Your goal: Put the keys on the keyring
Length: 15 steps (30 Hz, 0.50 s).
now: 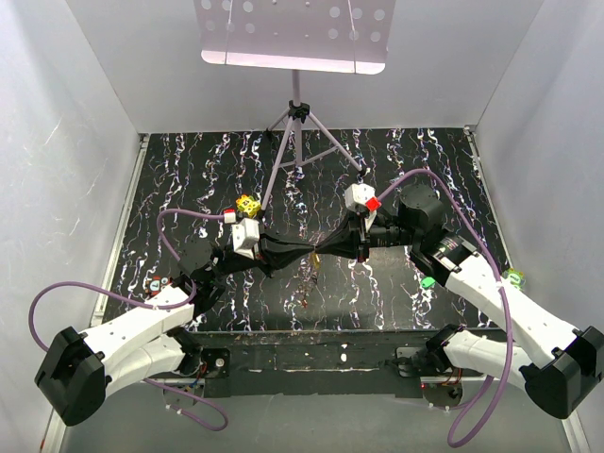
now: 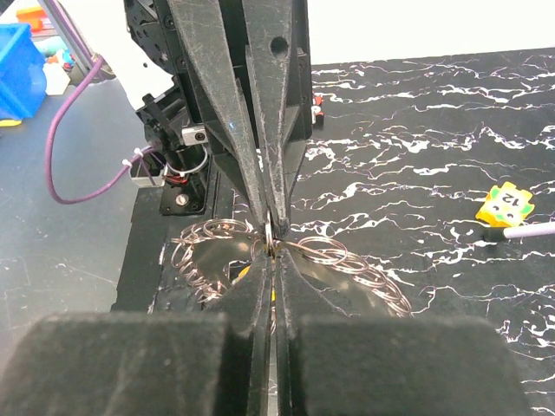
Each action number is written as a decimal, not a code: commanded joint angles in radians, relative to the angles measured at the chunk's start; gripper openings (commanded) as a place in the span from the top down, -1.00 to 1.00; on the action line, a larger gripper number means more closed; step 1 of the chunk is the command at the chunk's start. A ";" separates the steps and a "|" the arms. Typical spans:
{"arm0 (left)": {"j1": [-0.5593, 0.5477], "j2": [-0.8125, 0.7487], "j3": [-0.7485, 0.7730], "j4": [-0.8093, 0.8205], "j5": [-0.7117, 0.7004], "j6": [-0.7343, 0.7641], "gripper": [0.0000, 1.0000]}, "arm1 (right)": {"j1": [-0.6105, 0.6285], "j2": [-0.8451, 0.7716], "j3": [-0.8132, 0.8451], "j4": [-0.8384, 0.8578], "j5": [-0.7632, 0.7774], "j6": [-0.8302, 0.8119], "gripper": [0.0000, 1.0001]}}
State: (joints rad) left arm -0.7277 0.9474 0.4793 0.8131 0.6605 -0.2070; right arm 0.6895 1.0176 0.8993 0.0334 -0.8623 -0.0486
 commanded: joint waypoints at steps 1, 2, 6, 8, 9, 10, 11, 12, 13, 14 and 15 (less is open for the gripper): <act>0.004 -0.006 -0.002 0.012 -0.033 -0.012 1.00 | 0.008 -0.002 0.032 0.033 -0.012 0.006 0.97; 0.005 -0.004 -0.002 0.011 -0.033 -0.017 1.00 | 0.008 -0.002 0.036 0.023 -0.014 0.000 0.97; 0.005 0.004 -0.004 0.000 -0.018 -0.038 1.00 | 0.005 -0.008 0.055 -0.032 -0.035 -0.034 0.97; 0.005 0.007 -0.007 0.003 -0.012 -0.052 0.97 | 0.004 -0.011 0.061 -0.065 -0.035 -0.046 0.97; 0.005 0.007 -0.008 0.008 -0.009 -0.063 0.92 | 0.001 -0.014 0.062 -0.075 -0.027 -0.051 0.97; 0.005 0.008 -0.010 0.012 -0.009 -0.069 0.86 | -0.001 -0.016 0.061 -0.085 -0.023 -0.054 0.97; 0.004 0.011 -0.014 0.018 -0.004 -0.078 0.80 | -0.004 -0.019 0.062 -0.093 -0.012 -0.057 0.97; 0.005 0.013 -0.016 0.026 0.002 -0.087 0.74 | -0.008 -0.019 0.064 -0.104 -0.007 -0.060 0.97; 0.005 0.013 -0.018 0.032 0.007 -0.095 0.69 | -0.011 -0.022 0.064 -0.116 -0.007 -0.066 0.97; 0.004 0.014 -0.019 0.032 0.011 -0.101 0.64 | -0.013 -0.024 0.062 -0.127 -0.007 -0.074 0.97; 0.005 0.011 -0.019 0.028 0.014 -0.106 0.59 | -0.012 -0.025 0.062 -0.141 -0.007 -0.082 0.97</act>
State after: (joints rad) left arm -0.7277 0.9615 0.4698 0.8173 0.6628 -0.2764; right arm 0.6846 1.0168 0.9131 -0.0742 -0.8642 -0.0937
